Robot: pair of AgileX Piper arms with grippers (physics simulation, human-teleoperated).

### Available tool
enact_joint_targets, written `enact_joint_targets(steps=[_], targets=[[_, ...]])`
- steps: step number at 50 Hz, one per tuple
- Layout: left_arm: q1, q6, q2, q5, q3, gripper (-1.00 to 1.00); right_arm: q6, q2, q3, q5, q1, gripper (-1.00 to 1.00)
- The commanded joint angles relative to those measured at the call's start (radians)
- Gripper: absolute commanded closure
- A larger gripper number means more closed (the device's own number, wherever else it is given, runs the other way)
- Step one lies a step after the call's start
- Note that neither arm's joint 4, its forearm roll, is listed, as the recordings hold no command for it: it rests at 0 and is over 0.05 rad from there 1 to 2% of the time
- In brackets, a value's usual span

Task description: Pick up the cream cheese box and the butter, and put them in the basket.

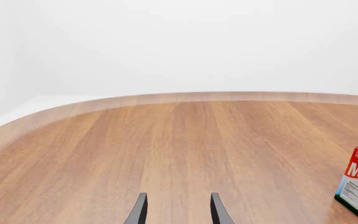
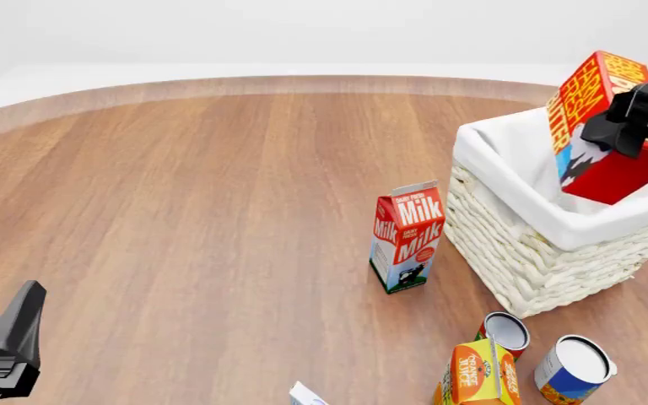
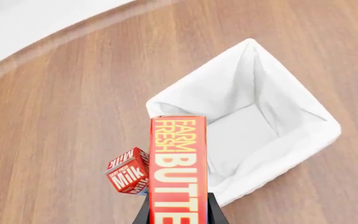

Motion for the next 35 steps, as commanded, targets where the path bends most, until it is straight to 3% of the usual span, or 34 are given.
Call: enact_joint_targets(steps=[1,35], targets=[[0.0,0.0,0.0,0.0,0.0,-1.0,0.02,0.019,0.007,-0.048,-0.008,1.0],[0.0,0.0,0.0,0.0,0.0,-1.0,0.013,0.105,0.025,-0.137,-0.052,1.0]])
